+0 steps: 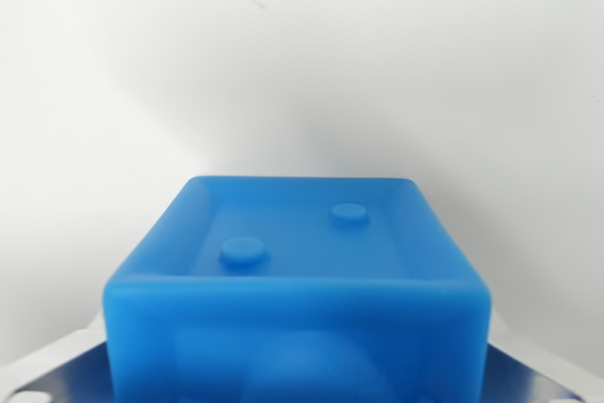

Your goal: Stack cube

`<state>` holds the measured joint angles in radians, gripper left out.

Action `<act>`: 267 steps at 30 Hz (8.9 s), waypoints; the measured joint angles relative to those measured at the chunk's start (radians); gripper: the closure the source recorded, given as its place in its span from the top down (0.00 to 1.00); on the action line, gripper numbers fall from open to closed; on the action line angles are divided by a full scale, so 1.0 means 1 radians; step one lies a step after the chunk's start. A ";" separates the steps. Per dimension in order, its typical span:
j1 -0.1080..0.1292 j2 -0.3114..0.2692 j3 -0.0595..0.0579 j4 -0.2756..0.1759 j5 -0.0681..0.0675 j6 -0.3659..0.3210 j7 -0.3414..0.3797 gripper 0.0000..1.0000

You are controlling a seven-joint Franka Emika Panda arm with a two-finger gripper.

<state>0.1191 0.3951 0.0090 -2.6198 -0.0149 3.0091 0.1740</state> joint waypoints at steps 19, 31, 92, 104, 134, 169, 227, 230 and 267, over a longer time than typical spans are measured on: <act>0.000 0.000 0.000 0.000 0.000 0.000 0.000 0.00; 0.000 -0.023 0.000 -0.005 0.000 -0.016 0.000 0.00; -0.001 -0.375 0.002 0.001 0.010 -0.368 0.002 0.00; -0.002 -0.336 -0.001 0.075 0.010 -0.402 0.022 0.00; -0.006 -0.228 -0.007 0.276 0.010 -0.496 0.075 0.00; -0.006 -0.078 -0.014 0.456 0.013 -0.534 0.120 0.00; -0.006 0.089 -0.014 0.462 0.015 -0.372 0.120 1.00; -0.006 0.090 -0.014 0.462 0.015 -0.371 0.120 1.00; -0.006 0.020 -0.014 0.455 0.015 -0.429 0.119 1.00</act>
<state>0.1128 0.4151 -0.0049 -2.1653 0.0002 2.5798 0.2934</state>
